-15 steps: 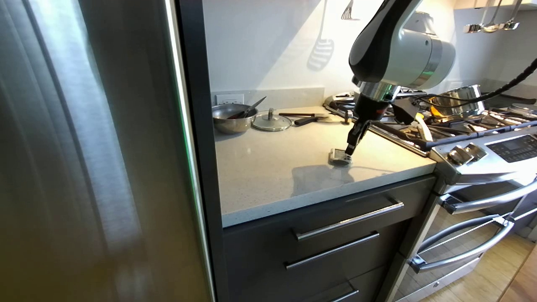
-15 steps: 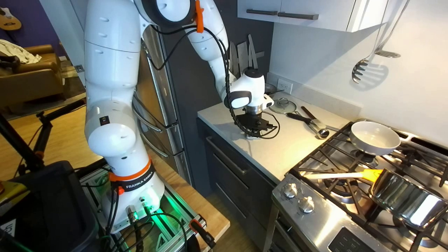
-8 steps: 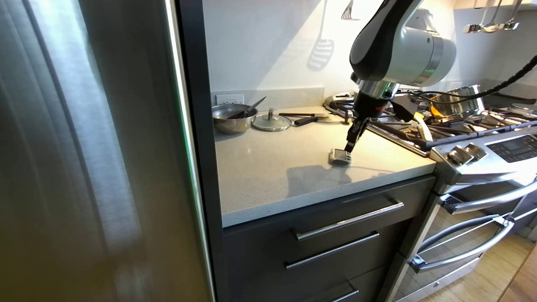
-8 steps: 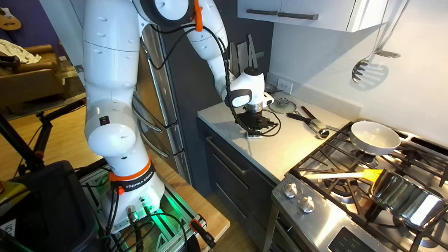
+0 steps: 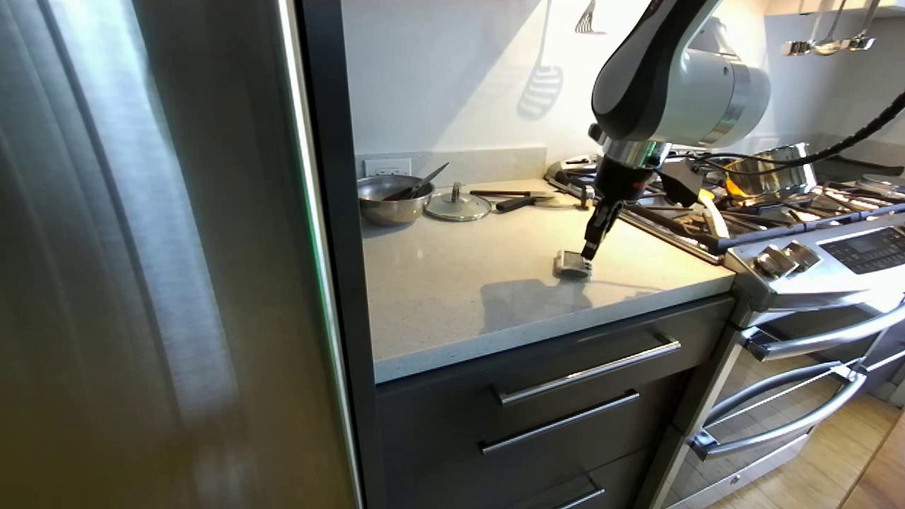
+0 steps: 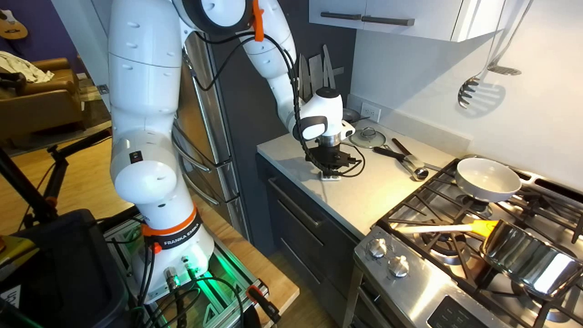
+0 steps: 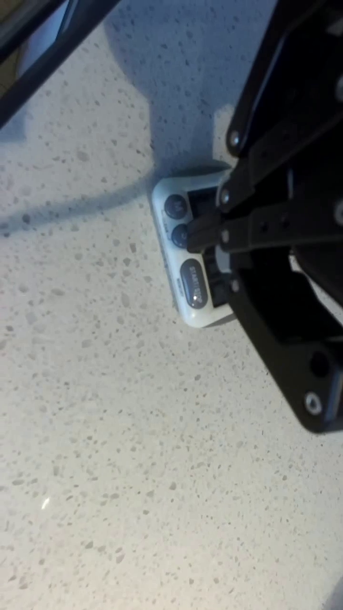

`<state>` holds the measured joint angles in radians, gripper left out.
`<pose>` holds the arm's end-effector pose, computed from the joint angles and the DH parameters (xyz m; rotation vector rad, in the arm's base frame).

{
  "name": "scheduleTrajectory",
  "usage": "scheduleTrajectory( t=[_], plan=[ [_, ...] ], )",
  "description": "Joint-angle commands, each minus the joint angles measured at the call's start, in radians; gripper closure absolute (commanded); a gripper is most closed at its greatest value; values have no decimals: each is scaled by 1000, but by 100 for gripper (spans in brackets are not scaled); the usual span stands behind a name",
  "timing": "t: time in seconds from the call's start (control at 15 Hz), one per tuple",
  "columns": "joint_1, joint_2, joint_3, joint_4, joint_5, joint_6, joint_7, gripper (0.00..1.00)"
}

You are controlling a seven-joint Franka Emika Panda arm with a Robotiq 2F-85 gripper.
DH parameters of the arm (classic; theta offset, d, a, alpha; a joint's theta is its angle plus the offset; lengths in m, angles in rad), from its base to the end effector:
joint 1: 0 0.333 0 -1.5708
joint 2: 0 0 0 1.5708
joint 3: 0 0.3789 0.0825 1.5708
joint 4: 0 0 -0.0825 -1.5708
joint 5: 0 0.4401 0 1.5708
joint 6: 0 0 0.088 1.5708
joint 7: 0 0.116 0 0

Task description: Press the remote

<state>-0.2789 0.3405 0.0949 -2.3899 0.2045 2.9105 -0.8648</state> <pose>0.5508 -0.1133 0.1938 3.0309 0.7378 0.3158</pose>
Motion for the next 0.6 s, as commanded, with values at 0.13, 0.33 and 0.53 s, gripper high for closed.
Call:
scheduleTrajectory(
  t=[0.13,0.33,0.53],
  plan=[
    [-16,8,8,-20,-37,0,32,100],
    [-32,23,24,-16,-22,12,21,100],
    [-44,34,34,-12,-20,17,17,100]
  ],
)
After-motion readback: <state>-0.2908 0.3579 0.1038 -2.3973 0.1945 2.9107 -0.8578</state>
